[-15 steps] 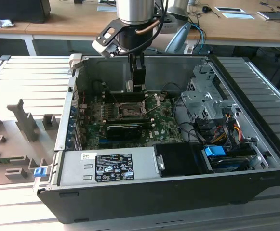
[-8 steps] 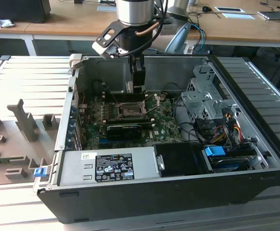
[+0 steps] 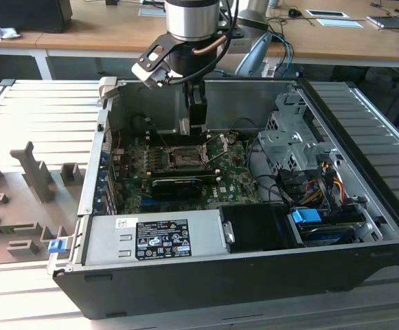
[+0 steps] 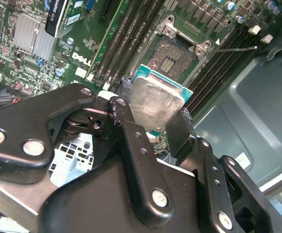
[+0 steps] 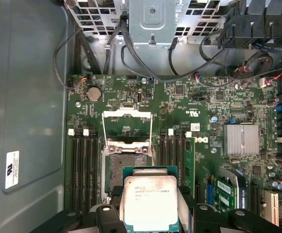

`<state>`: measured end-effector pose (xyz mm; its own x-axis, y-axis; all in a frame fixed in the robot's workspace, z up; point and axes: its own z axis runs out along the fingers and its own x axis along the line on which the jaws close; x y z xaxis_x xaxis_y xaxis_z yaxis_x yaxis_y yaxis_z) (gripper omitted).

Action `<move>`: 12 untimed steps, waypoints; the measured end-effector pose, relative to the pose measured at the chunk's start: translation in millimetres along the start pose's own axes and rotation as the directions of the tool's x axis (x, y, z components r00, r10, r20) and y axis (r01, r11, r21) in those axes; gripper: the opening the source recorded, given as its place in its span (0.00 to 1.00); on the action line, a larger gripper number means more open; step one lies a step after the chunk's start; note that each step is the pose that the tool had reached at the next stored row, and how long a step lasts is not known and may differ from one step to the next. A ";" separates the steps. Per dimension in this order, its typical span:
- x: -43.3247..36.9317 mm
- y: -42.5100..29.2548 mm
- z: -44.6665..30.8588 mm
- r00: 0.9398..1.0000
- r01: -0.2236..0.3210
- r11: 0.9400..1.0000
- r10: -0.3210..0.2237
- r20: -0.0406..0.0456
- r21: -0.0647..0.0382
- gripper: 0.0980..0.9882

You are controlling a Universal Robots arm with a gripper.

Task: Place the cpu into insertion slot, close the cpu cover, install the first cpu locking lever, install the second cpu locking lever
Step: 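Place the cpu into insertion slot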

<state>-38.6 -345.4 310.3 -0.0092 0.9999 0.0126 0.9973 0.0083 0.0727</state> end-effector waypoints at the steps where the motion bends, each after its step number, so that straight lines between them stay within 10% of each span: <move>1: 0.0 0.0 0.3 1.000 0.000 1.000 0.000 0.000 0.000 0.48; 12: -0.1 -0.5 7.6 1.000 0.000 1.000 0.000 0.000 0.000 0.48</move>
<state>-38.6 -345.4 302.6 -0.0092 0.9999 0.0127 0.9973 0.0083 0.0727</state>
